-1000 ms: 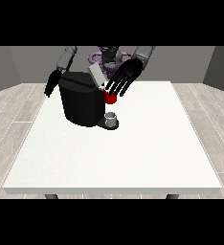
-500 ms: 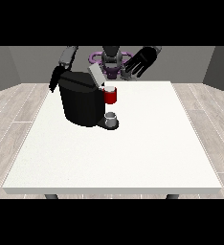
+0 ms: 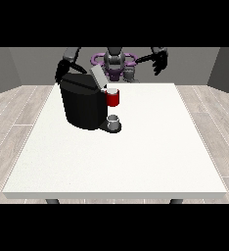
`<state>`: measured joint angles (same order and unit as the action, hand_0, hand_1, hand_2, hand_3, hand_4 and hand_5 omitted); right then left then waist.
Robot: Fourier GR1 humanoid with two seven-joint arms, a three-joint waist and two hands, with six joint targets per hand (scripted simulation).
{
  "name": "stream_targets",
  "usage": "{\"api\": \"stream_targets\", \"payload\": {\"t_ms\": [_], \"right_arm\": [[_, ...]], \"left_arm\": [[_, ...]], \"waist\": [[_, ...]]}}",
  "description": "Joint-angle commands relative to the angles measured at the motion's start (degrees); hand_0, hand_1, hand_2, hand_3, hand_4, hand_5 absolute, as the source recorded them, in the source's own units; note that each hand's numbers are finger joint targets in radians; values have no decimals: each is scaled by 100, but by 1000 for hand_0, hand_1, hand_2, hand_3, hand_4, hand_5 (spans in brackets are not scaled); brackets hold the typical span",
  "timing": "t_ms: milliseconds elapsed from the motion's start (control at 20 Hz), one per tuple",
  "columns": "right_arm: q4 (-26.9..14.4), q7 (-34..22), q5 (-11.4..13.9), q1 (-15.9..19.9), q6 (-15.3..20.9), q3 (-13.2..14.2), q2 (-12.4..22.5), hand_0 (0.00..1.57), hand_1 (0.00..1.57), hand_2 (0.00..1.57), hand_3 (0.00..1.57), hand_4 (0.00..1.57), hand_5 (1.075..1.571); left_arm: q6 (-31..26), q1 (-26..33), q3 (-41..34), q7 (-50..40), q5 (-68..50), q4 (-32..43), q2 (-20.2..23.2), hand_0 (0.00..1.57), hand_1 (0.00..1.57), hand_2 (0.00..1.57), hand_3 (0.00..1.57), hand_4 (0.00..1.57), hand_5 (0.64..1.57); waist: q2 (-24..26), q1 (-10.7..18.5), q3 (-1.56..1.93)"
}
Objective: Insert the coffee pod into the coffee machine and close the lid
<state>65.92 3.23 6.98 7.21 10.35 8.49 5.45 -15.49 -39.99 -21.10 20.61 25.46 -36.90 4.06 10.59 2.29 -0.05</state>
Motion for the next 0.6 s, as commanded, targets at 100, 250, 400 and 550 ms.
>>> {"api": "stream_targets", "payload": {"t_ms": [100,250,400,550], "right_arm": [[573,-375,-324,283,-545,-206,-47,0,0,0,0,0,1571],[831,-478,-295,405,-867,-480,15,0,0,0,0,0,1571],[741,-474,-283,560,-751,-307,140,0,0,0,0,196,1571],[965,-393,-222,726,-1069,-400,423,0,0,0,0,251,1571]], "left_arm": [[-44,919,-18,-75,-152,50,-252,0,0,0,0,442,1571],[5,963,-55,-321,-293,-37,-315,0,0,0,0,420,1571],[-253,1216,189,-369,-573,-251,-396,0,0,0,0,390,1571],[-214,1267,210,-457,-707,-627,-399,0,0,0,0,429,1571]], "waist": [[701,284,2],[856,302,4],[1021,682,7],[698,560,6]]}}
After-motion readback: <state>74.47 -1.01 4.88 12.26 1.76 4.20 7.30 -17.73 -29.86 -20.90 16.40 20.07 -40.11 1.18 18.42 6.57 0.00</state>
